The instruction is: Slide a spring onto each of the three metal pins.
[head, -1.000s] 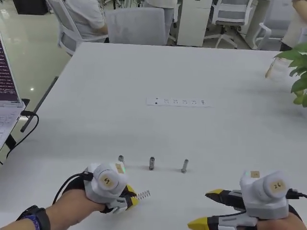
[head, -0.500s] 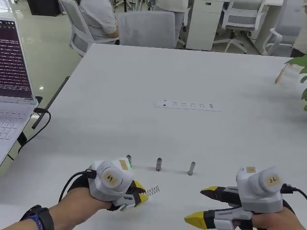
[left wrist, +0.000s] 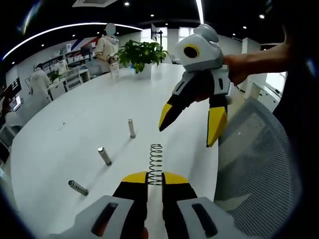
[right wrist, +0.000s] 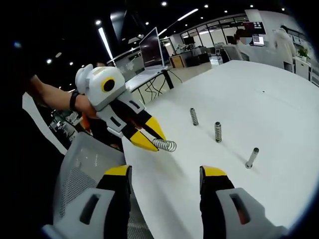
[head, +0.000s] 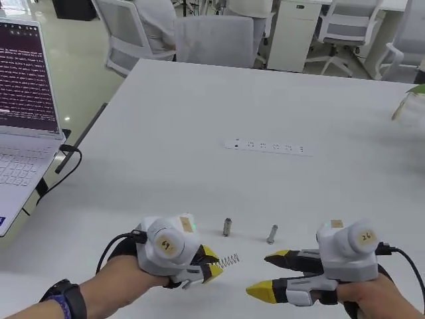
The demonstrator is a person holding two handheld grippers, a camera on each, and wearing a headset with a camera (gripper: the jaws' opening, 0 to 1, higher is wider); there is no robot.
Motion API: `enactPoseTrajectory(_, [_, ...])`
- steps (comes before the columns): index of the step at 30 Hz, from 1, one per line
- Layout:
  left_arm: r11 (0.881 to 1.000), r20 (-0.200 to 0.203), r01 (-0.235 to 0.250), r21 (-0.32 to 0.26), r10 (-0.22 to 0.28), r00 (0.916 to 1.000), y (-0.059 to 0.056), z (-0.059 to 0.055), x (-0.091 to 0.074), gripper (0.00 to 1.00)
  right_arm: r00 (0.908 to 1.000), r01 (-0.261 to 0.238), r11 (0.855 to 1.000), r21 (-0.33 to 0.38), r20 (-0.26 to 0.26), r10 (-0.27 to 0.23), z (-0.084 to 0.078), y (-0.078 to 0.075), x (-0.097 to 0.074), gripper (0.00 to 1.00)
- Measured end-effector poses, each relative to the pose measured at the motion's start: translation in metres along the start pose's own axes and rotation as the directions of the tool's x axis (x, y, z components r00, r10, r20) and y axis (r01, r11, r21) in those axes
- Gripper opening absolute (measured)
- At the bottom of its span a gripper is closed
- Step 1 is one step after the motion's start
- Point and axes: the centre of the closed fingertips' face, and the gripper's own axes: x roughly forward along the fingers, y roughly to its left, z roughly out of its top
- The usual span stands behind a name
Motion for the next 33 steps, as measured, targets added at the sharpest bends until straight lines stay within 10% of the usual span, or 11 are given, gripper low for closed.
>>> enactPoseTrajectory(33, [0.994,0.036,0.058,0.093,-0.062,0.9974,-0.025,0.023,0.001,0.02,0.9934,-0.094,0.995,-0.02,0.064,0.095,0.02,0.014,0.006,0.12])
